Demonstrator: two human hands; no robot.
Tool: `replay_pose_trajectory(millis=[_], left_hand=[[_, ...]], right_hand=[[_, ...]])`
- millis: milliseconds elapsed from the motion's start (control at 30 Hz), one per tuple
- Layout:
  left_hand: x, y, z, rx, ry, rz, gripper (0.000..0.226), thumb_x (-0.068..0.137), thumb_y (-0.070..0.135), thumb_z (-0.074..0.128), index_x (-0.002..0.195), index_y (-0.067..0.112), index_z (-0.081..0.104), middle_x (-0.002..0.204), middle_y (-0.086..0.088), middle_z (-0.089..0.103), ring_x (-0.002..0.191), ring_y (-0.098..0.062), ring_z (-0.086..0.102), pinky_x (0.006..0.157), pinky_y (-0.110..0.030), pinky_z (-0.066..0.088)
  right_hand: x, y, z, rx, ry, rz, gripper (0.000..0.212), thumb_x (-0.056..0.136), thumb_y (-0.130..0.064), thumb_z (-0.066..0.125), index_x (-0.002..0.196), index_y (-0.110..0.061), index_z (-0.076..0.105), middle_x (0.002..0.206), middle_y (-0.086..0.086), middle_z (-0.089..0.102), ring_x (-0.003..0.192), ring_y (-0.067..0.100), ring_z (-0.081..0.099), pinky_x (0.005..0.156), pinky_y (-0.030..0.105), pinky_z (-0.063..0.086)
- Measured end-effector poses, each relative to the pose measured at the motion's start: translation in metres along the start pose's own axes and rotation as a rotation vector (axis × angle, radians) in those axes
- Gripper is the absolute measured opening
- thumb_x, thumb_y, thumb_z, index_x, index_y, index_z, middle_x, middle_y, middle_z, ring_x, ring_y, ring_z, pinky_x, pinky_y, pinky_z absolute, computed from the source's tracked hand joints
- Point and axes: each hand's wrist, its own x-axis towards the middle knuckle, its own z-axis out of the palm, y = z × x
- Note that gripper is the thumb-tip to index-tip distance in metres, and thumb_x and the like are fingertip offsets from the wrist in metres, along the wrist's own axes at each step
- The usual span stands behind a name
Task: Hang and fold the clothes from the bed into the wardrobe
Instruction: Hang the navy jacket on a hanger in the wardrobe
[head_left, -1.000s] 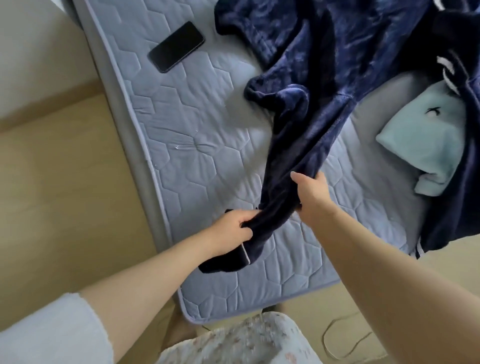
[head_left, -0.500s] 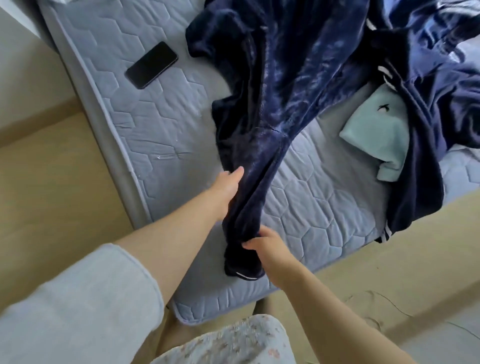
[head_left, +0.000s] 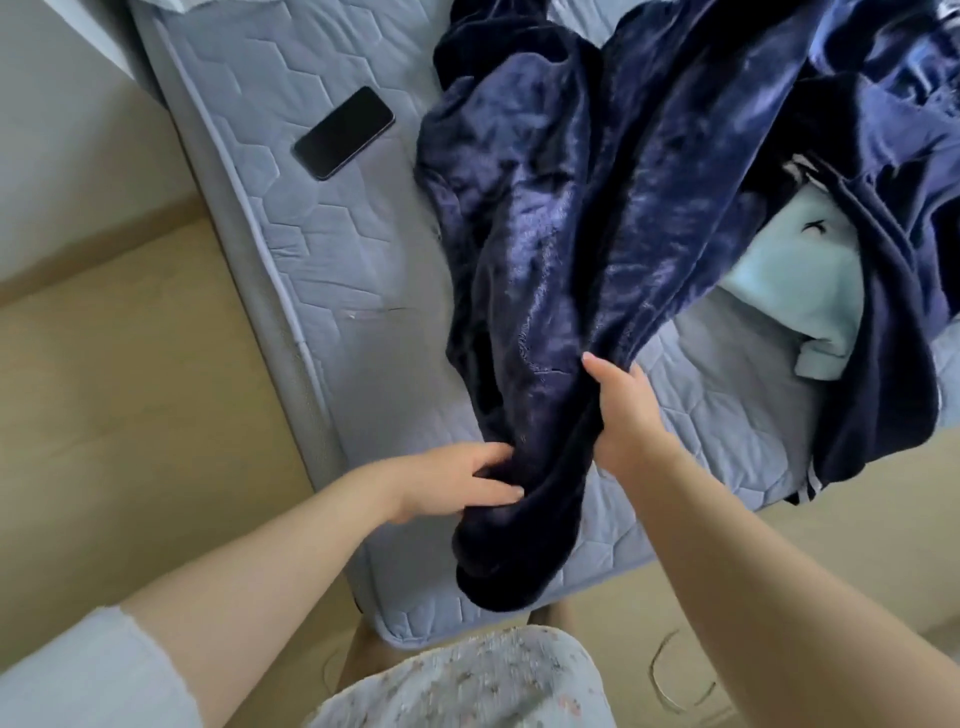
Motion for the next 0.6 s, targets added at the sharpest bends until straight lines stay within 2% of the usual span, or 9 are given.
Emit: replay_pose_trajectory(millis=[33,133,200,233,300,367,500,567,600], left_hand=[[0.000,-0.002,-0.002,-0.152,0.057,-0.031,0.012,0.094,0.033,0.051,0.102,0.033,0.060,0.106,0.014,0.065,0.098,-0.005,0.059,0.087,-0.019,0.045],[0.012,-0.007,-0.014,-0.620,0.414,-0.217,0.033,0.091,0.054,0.043,0.085,0.028,0.062,0.084,0.008,0.056,0.076,-0.010,0.051,0.072,-0.025,0.040],[0.020,-0.005,-0.019,-0.799,0.426,-0.343,0.037,0.087,0.062,0.044,0.082,0.028,0.057,0.078,0.002,0.049,0.066,-0.014,0.046,0.061,-0.026,0.038],[0.024,-0.003,-0.018,-0.863,0.380,-0.382,0.040,0.085,0.064,0.047,0.086,0.025,0.060,0.080,-0.002,0.054,0.068,-0.018,0.051,0.062,-0.028,0.043],[0.035,-0.001,-0.015,-1.027,0.361,-0.406,0.045,0.081,0.057,0.058,0.093,0.015,0.068,0.088,-0.009,0.066,0.078,-0.024,0.062,0.067,-0.031,0.053],[0.042,0.001,-0.015,-1.150,0.426,-0.396,0.035,0.083,0.043,0.063,0.085,0.009,0.070,0.083,-0.011,0.070,0.076,-0.025,0.064,0.064,-0.034,0.054],[0.033,-0.007,-0.023,-1.197,0.520,-0.321,0.021,0.088,0.022,0.058,0.074,0.008,0.064,0.069,-0.009,0.066,0.067,-0.025,0.062,0.067,-0.034,0.051],[0.019,-0.012,-0.030,-1.147,0.654,-0.204,0.006,0.086,0.010,0.058,0.084,0.008,0.063,0.068,-0.008,0.065,0.058,-0.022,0.062,0.057,-0.028,0.052],[0.010,-0.014,-0.035,-1.104,0.791,-0.120,0.012,0.084,0.002,0.058,0.094,0.009,0.061,0.072,-0.008,0.065,0.058,-0.020,0.062,0.055,-0.027,0.052]], right_hand=[[0.000,0.005,0.003,-0.036,0.022,0.009,0.036,0.092,-0.015,0.051,0.127,-0.011,0.053,0.120,0.013,0.062,0.106,0.030,0.062,0.097,0.046,0.047],[-0.012,0.027,0.004,-0.075,-0.013,0.154,0.038,0.085,-0.010,0.048,0.121,-0.001,0.057,0.098,0.016,0.064,0.089,0.030,0.062,0.089,0.041,0.050],[-0.021,0.046,0.005,-0.159,-0.029,0.226,0.034,0.085,-0.012,0.046,0.114,-0.002,0.060,0.094,0.017,0.067,0.089,0.032,0.064,0.088,0.042,0.052],[-0.027,0.056,0.006,-0.187,-0.042,0.258,0.032,0.086,-0.013,0.045,0.112,-0.003,0.061,0.094,0.017,0.069,0.089,0.033,0.065,0.087,0.042,0.052],[-0.037,0.077,0.008,-0.225,-0.052,0.304,0.026,0.087,-0.011,0.043,0.103,-0.007,0.063,0.077,0.012,0.070,0.076,0.028,0.065,0.074,0.035,0.053],[-0.046,0.092,0.004,-0.245,-0.028,0.329,0.021,0.086,-0.012,0.045,0.093,-0.010,0.065,0.066,0.007,0.068,0.067,0.022,0.063,0.065,0.029,0.052],[-0.045,0.093,-0.013,-0.295,0.120,0.270,0.012,0.089,-0.011,0.048,0.091,-0.015,0.059,0.080,0.005,0.066,0.072,0.020,0.062,0.055,0.026,0.046],[-0.041,0.086,-0.016,-0.417,0.200,0.201,0.009,0.091,-0.011,0.049,0.097,-0.015,0.054,0.085,0.003,0.059,0.075,0.020,0.057,0.060,0.027,0.043],[-0.040,0.083,-0.016,-0.494,0.225,0.147,0.015,0.091,-0.012,0.049,0.106,-0.013,0.051,0.087,0.002,0.056,0.078,0.020,0.054,0.066,0.030,0.042]])
